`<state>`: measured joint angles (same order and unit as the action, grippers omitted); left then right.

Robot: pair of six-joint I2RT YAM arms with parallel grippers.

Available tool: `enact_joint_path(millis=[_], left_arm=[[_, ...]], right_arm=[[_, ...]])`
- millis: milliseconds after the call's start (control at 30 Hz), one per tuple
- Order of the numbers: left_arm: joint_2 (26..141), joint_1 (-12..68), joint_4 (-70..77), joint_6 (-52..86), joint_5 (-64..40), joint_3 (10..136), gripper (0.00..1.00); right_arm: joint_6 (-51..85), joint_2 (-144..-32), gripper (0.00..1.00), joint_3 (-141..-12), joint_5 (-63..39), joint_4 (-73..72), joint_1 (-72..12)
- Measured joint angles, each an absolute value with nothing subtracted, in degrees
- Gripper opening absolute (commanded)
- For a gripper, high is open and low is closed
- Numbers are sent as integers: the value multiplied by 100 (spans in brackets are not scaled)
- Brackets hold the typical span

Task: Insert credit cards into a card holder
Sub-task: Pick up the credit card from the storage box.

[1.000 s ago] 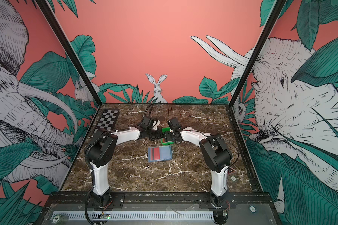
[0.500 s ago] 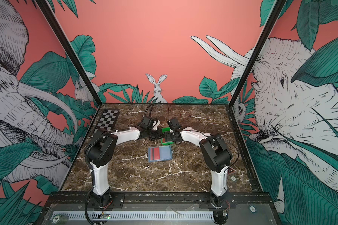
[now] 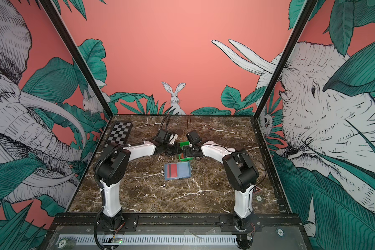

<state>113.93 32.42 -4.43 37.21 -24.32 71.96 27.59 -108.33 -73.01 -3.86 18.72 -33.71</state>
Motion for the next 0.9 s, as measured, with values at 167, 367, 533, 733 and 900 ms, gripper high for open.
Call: enact_joint_path(millis=[167, 367, 533, 733, 900], left_arm=[[11393, 3242, -443, 3719, -2434, 7194, 6], [11393, 3242, -440, 3699, -2458, 7194, 9], [11395, 3242, -427, 3688, -2502, 7194, 12], [11404, 3242, -423, 3688, -2532, 7196, 12], [11413, 3242, -416, 3688, -2569, 7199, 12]], right_arm=[[2727, -10737, 74, -7301, -322, 1918, -3347], [2687, -10683, 74, -7301, -274, 1935, -3326], [2676, -10669, 74, -7297, -281, 1933, -3326], [2676, -10547, 73, -7161, -344, 1898, -3319], [2681, -10243, 69, -6991, -375, 1914, -3308]])
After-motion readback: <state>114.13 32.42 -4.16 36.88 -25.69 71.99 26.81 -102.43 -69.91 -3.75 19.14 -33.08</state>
